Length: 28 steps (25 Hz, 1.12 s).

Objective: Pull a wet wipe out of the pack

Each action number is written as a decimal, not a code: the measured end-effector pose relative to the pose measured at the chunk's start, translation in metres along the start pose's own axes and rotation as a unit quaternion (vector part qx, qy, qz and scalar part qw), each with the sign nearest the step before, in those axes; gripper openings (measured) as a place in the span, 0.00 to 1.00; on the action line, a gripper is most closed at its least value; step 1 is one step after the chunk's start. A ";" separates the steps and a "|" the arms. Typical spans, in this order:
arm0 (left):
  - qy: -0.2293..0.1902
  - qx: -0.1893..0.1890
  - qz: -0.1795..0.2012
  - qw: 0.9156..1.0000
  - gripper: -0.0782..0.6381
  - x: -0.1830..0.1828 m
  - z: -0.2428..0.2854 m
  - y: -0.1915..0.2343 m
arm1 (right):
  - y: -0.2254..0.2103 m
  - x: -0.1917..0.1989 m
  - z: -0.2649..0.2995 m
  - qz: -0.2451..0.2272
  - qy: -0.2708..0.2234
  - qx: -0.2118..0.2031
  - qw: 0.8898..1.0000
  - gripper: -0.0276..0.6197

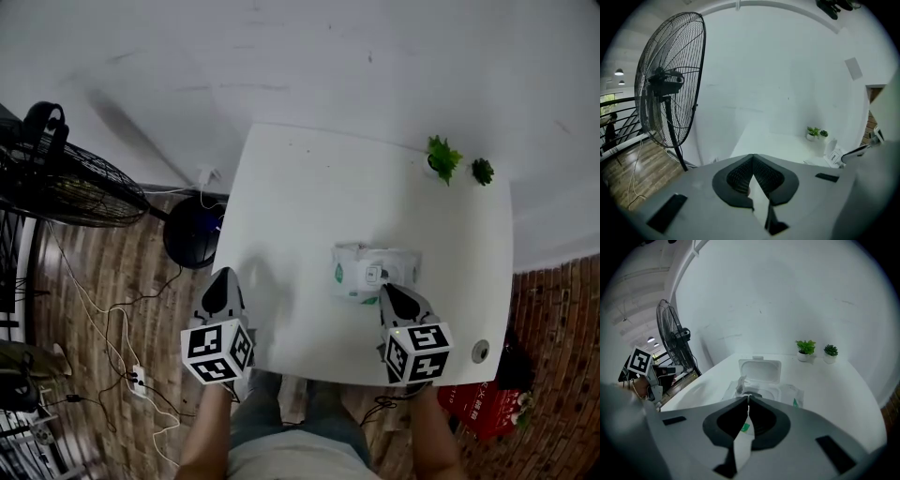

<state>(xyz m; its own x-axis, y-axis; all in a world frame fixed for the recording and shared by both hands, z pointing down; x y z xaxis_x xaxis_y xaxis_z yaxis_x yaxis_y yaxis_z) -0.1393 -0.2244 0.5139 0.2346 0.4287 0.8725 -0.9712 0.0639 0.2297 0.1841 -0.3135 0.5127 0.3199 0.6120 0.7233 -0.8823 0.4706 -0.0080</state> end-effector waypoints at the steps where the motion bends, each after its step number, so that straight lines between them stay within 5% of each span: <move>1: -0.002 0.002 0.000 1.000 0.11 -0.002 0.000 0.000 | 0.000 -0.001 -0.001 0.001 -0.002 0.001 1.000 0.06; 28: -0.034 0.030 0.008 0.999 0.11 -0.034 -0.023 0.002 | 0.001 -0.041 -0.043 0.011 -0.062 0.044 0.997 0.06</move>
<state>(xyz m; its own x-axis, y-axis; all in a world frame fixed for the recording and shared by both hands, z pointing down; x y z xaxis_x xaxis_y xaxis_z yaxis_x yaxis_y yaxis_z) -0.1500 -0.2187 0.4746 0.2232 0.3665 0.9033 -0.9711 0.0029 0.2388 0.1852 -0.3109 0.4540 0.2604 0.5362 0.8029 -0.9173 0.3969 0.0324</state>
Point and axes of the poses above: the fingertips, and each gripper's own axes: z forward along the fingers, y to its left, x out of its underside, the point moved 9 cm from there along -z, backward along the fingers, and after that the axes turned 10 degrees about x, right-handed, at the moved point
